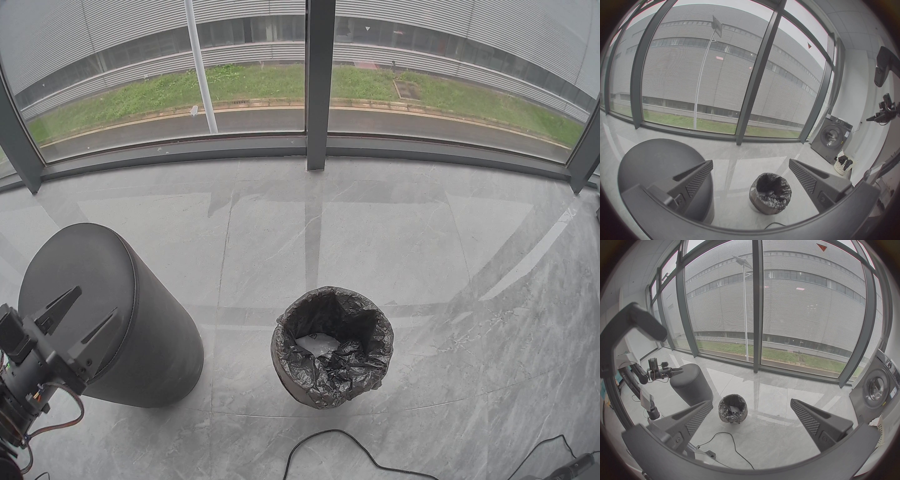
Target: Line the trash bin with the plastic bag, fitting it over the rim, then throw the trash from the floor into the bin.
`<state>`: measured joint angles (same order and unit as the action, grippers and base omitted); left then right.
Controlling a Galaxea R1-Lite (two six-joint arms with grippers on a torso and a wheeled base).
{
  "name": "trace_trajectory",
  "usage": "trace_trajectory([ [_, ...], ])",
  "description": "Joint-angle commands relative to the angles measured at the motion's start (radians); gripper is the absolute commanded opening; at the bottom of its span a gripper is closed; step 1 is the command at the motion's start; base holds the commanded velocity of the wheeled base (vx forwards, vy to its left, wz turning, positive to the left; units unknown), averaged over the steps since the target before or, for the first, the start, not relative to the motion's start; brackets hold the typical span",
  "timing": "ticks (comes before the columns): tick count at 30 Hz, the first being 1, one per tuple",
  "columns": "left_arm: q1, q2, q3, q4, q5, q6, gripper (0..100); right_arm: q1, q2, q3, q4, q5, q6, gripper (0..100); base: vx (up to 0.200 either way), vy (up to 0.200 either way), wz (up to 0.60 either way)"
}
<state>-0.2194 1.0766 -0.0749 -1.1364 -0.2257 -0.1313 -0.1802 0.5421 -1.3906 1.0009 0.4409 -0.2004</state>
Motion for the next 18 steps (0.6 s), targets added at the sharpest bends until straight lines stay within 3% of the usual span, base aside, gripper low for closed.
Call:
trace_trajectory([
  [1, 0.219, -1.077, -0.031, 1.06, 0.034, 0.052, 100, 0.084, -0.442, 0.835, -0.387, -0.014, 0.049, 100, 0.0, 0.0, 0.0],
  [4, 0.218, -1.077, 0.063, 1.031, 0.171, 0.061, 100, 0.085, -0.444, 0.966, -0.418, -0.154, 0.022, 100, 0.0, 0.0, 0.0],
  [7, 0.219, -1.077, 0.075, 1.084, 0.286, 0.137, 100, 0.085, -0.444, 1.076, -0.502, -0.205, 0.029, 100, 0.0, 0.0, 0.0],
  [9, 0.219, -1.077, 0.075, 1.126, 0.295, 0.15, 100, 0.085, -0.444, 1.136, -0.567, -0.206, 0.029, 100, 0.0, 0.0, 0.0],
  [11, 0.219, -1.077, 0.075, 1.138, 0.298, 0.128, 100, 0.077, -0.442, 1.276, -0.801, -0.228, 0.047, 100, 0.0, 0.0, 0.0],
  [13, 0.219, -1.077, 0.075, 1.13, 0.299, 0.122, 100, 0.076, -0.441, 1.338, -0.947, -0.232, 0.111, 100, 0.0, 0.0, 0.0],
  [18, 0.219, -1.077, 0.075, 1.13, 0.298, 0.124, 100, 0.081, -0.442, 1.388, -1.053, -0.229, 0.22, 100, 0.0, 0.0, 0.0],
])
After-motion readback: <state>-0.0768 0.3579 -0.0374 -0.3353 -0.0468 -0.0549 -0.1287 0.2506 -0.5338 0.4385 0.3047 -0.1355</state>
